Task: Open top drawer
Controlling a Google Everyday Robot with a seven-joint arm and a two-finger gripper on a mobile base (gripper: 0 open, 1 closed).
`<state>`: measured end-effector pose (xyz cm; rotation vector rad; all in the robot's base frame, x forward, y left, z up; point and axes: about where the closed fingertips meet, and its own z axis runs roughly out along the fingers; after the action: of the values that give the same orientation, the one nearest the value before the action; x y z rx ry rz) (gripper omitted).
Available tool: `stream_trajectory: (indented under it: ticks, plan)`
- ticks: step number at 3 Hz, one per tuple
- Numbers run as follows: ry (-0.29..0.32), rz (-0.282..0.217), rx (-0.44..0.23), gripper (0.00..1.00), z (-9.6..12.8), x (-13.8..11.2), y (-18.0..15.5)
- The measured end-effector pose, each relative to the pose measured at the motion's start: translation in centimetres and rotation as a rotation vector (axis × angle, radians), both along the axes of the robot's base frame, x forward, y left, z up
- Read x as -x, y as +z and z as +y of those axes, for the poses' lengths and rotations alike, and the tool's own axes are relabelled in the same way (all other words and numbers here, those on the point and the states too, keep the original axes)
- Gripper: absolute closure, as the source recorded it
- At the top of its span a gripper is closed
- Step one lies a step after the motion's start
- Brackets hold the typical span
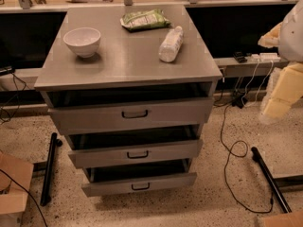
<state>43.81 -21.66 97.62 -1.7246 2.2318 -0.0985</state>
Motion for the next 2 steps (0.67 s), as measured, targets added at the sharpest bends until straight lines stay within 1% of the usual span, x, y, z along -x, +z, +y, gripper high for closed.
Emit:
stream_trajectory:
  ticks: [1, 2]
  plan:
    - [0.000, 0.000, 0.000, 0.00, 0.00, 0.00, 0.00]
    - [0.001, -0.011, -0.018, 0.00, 0.69, -0.63, -0.54]
